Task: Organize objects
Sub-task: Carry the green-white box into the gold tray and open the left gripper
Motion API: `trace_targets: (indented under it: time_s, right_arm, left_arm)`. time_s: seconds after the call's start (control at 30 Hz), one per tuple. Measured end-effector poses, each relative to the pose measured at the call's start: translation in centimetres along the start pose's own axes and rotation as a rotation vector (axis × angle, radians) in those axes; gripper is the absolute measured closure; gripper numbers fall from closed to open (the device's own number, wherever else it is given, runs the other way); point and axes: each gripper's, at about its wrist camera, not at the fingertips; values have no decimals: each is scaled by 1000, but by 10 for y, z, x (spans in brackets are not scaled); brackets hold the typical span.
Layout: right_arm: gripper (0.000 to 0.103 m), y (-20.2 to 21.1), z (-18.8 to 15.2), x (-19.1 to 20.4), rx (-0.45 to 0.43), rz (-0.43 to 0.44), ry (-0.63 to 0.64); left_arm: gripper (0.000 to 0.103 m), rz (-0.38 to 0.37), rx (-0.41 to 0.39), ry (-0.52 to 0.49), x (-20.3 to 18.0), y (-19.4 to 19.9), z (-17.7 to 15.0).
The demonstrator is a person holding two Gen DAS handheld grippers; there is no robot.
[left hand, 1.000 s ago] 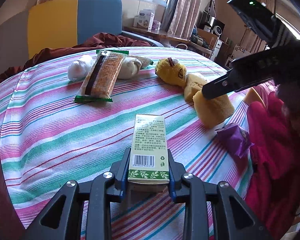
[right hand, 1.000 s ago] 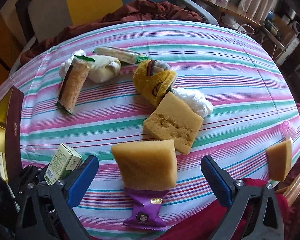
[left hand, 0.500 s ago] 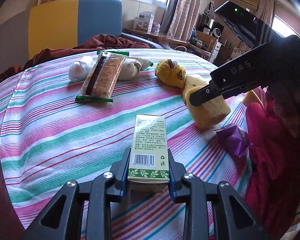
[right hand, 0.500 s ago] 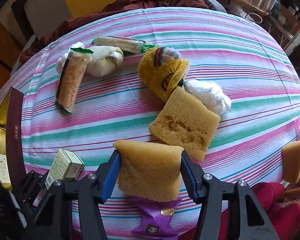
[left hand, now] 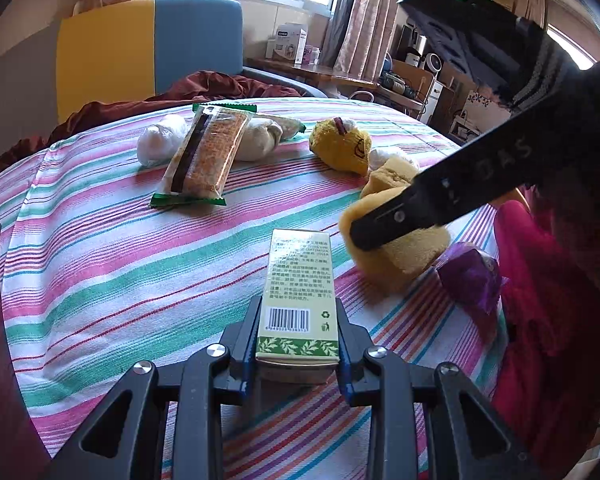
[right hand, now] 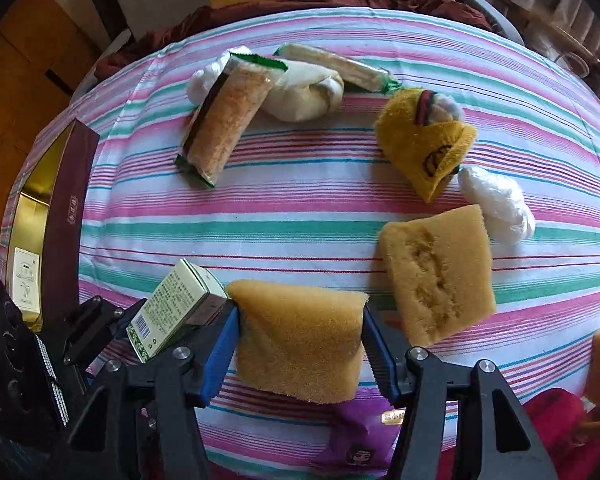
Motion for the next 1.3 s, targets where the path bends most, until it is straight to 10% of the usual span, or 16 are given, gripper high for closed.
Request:
trace_targets:
  time_s: [0.4,0.63,0.93,1.13,1.3]
  right_arm:
    - [45,-11,6,6,43,-32,16]
    - [45,-16,14,8,35,-34,15]
    - [44,-3,6,3,28,-38,14]
    - [44,0,2,5,35,-44,18]
    - [44,3,-1,12,40,-49,15]
  left_arm:
    - [73,42,25,20,1,14,5]
    - [73,33,-118,115,30,106,43]
    - [73,305,-218,375,196,213,82]
    - [73,503,-101,476,289,197,58]
    - [73,527,-49,558,326,178,38]
Point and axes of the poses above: each gripper's, at about its wrist camera, not at the fingertips, and y roughly against the way its jaws point, x to its left, z to its top, and after that the axes turned 15 degrees about y, right-handed
